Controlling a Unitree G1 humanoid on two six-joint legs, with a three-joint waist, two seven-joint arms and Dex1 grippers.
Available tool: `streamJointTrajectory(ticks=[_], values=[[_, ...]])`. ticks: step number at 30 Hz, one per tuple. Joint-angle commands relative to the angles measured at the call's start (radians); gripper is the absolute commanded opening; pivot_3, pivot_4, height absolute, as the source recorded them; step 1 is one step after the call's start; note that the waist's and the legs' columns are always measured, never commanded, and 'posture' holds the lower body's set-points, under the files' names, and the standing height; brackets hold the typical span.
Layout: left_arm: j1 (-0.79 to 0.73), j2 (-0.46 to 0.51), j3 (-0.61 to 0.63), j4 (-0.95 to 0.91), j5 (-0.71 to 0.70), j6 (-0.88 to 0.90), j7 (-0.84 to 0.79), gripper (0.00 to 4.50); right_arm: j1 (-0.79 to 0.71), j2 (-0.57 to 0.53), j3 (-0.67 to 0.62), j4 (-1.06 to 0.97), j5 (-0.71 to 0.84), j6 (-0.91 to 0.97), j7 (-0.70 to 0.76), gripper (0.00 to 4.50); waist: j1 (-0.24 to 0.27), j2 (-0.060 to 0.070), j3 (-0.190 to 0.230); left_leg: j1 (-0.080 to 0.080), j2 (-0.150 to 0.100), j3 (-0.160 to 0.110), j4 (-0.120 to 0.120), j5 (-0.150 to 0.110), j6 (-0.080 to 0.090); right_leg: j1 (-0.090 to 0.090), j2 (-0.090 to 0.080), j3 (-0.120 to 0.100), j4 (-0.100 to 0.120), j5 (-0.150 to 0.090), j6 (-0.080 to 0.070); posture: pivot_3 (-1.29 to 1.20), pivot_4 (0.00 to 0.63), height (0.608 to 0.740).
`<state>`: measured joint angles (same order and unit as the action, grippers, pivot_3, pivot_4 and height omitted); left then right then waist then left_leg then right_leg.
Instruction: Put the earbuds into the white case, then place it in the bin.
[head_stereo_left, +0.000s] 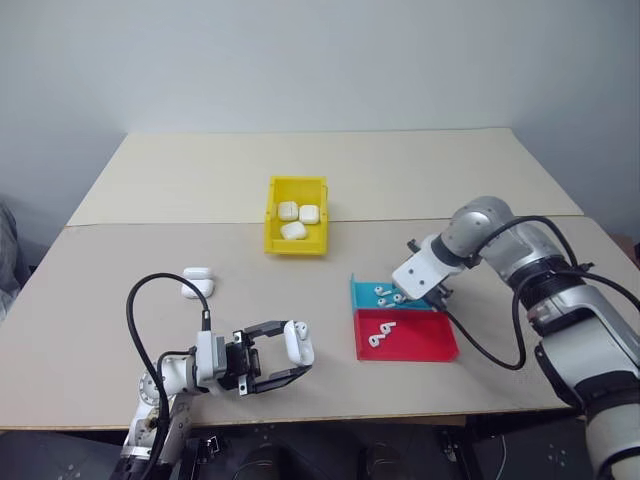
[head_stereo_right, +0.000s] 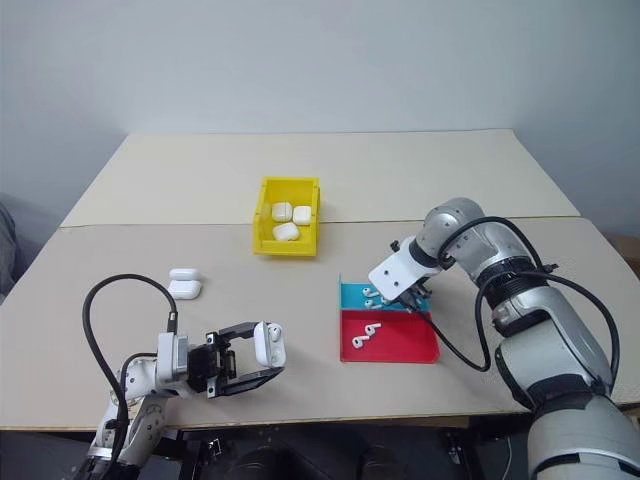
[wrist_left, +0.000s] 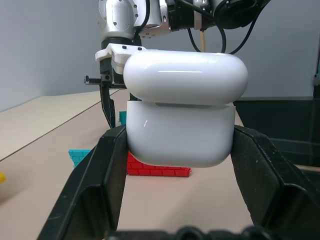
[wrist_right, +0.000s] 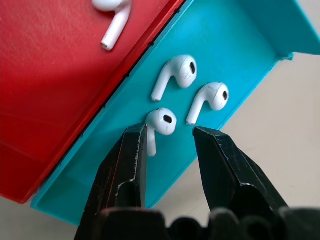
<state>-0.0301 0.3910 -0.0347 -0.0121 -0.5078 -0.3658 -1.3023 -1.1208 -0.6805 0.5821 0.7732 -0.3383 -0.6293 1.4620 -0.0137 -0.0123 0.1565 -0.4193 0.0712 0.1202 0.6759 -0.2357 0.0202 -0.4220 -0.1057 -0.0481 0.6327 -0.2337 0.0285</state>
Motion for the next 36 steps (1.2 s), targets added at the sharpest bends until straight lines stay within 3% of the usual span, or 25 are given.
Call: streamJointTrajectory(ticks=[1, 24, 27, 36], values=[[0.005, 0.008, 0.001, -0.039, 0.005, -0.018, 0.013, 2.99, -0.030, 0.012, -0.005, 0.022, -0.007, -0.038, 0.009, 1.85, 0.000, 0.000, 0.000, 0.000, 0.000, 0.000, 0.000, 0.000, 0.000, 0.000, 0.000, 0.000, 0.000, 0.000, 0.000, 0.00, 0.150, 0.740], [0.020, 0.014, -0.009, -0.059, 0.025, -0.022, 0.051, 2.99, -0.042, 0.058, 0.000, 0.113, -0.088, -0.083, -0.033, 1.85, -0.001, 0.001, 0.000, 0.002, 0.000, 0.001, 0.000, 0.000, -0.001, 0.001, 0.000, 0.000, 0.001, 0.000, 0.000, 0.00, 0.150, 0.740], [0.022, 0.017, -0.008, -0.062, 0.026, -0.019, 0.054, 2.99, -0.038, 0.057, 0.003, 0.112, -0.095, -0.089, -0.042, 1.24, -0.001, 0.001, 0.000, 0.002, 0.000, 0.001, 0.000, 0.000, -0.001, 0.001, 0.000, 0.000, 0.001, 0.000, 0.000, 0.00, 0.150, 0.740], [0.021, 0.023, -0.010, -0.065, 0.031, -0.013, 0.065, 2.99, -0.023, 0.056, 0.000, 0.109, -0.102, -0.099, -0.054, 1.24, -0.001, 0.001, -0.001, 0.003, 0.000, 0.001, 0.000, 0.000, -0.001, 0.001, 0.000, 0.001, 0.002, 0.000, 0.000, 0.00, 0.150, 0.740]])
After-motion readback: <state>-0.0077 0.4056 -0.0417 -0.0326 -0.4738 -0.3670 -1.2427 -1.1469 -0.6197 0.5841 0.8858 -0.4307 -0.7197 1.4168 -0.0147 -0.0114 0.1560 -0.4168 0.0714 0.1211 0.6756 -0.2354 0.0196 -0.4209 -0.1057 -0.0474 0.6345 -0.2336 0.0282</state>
